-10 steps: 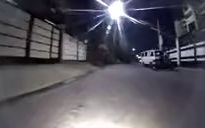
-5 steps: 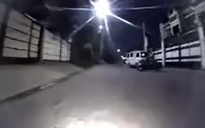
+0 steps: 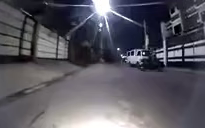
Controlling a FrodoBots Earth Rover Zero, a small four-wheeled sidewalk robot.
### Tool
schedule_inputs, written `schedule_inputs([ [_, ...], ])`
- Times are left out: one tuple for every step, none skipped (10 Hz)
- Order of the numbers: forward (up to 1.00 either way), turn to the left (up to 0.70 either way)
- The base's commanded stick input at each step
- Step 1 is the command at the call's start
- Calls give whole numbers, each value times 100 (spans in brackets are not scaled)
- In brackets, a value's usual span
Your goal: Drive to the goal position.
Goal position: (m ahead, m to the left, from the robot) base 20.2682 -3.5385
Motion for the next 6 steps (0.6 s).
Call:
schedule_inputs([
  [100, 5],
  [100, 5],
  [100, 5],
  [100, 5],
  [100, 5],
  [100, 5],
])
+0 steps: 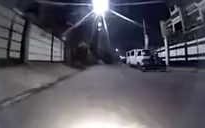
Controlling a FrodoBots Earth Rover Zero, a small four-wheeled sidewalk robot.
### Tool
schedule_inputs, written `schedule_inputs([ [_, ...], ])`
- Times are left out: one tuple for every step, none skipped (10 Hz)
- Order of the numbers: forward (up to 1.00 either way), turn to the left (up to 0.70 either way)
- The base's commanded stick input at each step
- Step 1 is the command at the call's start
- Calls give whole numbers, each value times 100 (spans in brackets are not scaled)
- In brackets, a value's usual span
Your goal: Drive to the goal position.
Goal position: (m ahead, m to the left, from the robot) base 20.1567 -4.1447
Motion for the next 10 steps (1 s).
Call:
schedule_inputs([
  [100, 5],
  [100, 5],
  [100, 5],
  [100, 5],
  [100, 5],
  [100, 5],
  [100, 5],
  [100, 5],
  [100, 5],
  [100, 5],
])
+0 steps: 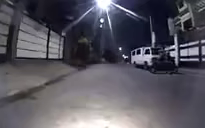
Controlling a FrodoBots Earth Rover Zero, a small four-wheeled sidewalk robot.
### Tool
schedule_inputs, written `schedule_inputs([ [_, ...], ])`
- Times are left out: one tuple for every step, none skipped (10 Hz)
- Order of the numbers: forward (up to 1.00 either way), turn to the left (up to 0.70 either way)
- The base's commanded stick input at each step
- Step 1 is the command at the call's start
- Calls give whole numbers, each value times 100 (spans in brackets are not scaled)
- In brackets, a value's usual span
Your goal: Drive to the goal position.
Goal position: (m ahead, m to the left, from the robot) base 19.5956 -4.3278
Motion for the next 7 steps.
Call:
schedule_inputs([
  [100, 5],
  [100, 5],
  [100, 5],
  [100, 5],
  [98, 5],
  [97, 5],
  [97, 5],
])
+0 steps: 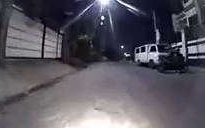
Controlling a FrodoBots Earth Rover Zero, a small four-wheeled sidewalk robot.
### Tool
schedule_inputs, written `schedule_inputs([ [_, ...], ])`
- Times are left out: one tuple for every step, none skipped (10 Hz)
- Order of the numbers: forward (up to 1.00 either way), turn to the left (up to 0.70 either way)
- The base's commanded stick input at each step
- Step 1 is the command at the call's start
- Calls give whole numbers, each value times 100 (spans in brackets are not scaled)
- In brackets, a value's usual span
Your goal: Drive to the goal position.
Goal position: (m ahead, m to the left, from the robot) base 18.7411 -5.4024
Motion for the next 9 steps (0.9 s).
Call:
schedule_inputs([
  [97, 5],
  [97, 5],
  [97, 5],
  [97, 5],
  [97, 5],
  [97, 5],
  [97, 5],
  [97, 5],
  [97, 5],
])
